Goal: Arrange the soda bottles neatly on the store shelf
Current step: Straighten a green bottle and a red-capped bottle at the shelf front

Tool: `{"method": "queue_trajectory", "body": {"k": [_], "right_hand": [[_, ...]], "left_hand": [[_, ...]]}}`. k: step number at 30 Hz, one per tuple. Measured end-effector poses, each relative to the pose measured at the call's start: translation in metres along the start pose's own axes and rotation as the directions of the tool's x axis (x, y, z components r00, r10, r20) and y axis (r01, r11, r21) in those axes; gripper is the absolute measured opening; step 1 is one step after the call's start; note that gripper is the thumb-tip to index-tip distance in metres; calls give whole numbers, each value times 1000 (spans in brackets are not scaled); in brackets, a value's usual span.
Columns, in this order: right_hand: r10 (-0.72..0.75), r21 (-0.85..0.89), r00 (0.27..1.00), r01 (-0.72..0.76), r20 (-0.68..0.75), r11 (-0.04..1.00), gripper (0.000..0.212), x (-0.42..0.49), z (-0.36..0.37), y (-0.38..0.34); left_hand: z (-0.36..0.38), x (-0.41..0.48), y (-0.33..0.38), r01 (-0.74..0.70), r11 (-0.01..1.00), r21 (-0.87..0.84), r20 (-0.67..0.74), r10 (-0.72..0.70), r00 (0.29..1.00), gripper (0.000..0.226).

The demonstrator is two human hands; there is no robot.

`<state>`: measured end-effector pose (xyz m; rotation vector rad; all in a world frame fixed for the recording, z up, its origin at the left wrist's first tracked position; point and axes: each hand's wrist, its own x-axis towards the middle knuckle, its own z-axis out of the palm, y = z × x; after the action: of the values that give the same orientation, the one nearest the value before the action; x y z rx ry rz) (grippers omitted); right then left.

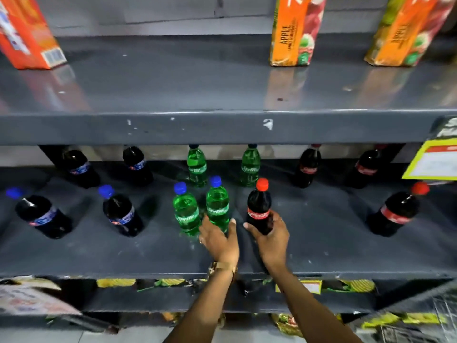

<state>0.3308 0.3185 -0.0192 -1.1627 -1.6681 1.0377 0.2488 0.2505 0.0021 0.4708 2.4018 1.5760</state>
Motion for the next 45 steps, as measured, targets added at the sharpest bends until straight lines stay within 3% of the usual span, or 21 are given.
{"method": "queue_trajectory", "body": {"k": [4,9,16,24,35,45], "right_hand": [[4,2,1000,-4,22,1000,56,8,-28,16],[-2,-35,1000,2,2,999,52,20,-82,28],[8,-83,996,-15,-86,996,46,43,-140,47],[-69,-114,997,67,-20,991,52,40,-140,43],[-83,-146,997,81,-4,986,58,41,-138,45],[-83,-177,997,83,10,981,50,41,-140,48]], "left_hand": [[13,0,14,61,982,181,-107,-42,993,65],[30,-25,7,-98,936,338,-50,122,991,53],[46,-51,9,-263,891,370,59,260,964,51],[46,-39,12,-267,923,279,70,258,964,50],[47,-38,8,-295,895,333,89,282,955,56],[46,-40,4,-329,879,346,108,311,944,54]]}}
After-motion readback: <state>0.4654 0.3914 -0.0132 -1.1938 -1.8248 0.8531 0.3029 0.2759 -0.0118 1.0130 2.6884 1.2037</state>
